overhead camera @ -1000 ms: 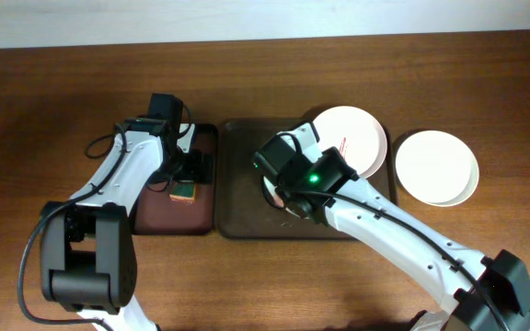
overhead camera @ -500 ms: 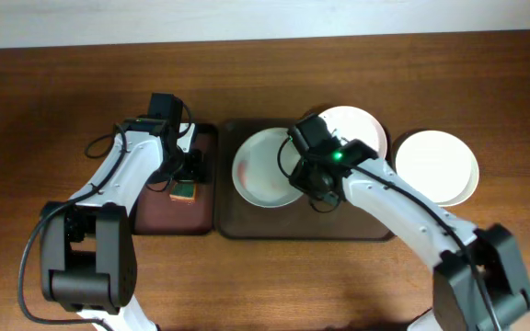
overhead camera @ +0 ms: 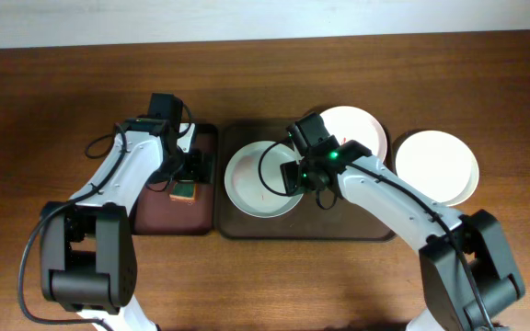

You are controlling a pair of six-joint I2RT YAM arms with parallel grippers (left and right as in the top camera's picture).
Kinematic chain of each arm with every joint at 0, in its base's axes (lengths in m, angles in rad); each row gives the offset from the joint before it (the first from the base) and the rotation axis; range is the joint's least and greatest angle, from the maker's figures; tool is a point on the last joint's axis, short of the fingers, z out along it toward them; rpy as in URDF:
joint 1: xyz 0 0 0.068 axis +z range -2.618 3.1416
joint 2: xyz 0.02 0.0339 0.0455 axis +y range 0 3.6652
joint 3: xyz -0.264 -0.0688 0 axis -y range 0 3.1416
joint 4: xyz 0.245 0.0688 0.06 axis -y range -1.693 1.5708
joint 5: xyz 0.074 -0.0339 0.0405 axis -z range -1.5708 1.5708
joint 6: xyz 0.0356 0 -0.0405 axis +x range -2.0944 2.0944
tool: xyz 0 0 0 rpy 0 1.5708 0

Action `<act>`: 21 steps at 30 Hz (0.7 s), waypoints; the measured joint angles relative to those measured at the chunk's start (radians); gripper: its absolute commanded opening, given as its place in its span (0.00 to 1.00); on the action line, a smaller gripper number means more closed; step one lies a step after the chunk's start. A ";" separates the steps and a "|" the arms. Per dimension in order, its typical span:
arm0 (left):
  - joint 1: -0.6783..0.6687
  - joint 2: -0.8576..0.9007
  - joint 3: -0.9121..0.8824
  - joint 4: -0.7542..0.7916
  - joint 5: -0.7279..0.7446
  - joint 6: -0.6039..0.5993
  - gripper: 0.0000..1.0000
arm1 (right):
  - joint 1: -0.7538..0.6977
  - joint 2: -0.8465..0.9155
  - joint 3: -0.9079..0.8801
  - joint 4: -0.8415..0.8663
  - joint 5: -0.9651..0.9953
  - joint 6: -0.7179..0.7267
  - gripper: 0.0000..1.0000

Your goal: Clean dirty plates on tray and stack at the side

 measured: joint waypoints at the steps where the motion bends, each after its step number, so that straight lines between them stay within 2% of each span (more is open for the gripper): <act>1: 0.000 0.000 0.000 0.000 0.000 0.000 0.99 | 0.000 0.012 0.000 0.019 0.005 -0.012 0.56; 4: 0.000 0.000 0.000 0.000 0.000 0.000 0.99 | -0.001 0.086 0.000 0.071 0.026 -0.027 0.50; 8: 0.000 0.000 0.000 0.000 0.000 0.000 1.00 | -0.032 0.123 0.000 0.092 0.040 -0.013 0.26; 10: 0.000 0.000 0.000 0.000 0.000 0.000 1.00 | -0.035 0.123 0.000 0.090 0.039 0.001 0.19; 14: 0.000 0.000 0.000 -0.005 0.000 0.000 1.00 | -0.035 0.123 0.000 0.044 0.023 0.121 0.05; 21: 0.000 0.000 0.000 -0.008 0.000 0.000 1.00 | -0.035 0.123 0.001 -0.026 -0.063 0.267 0.04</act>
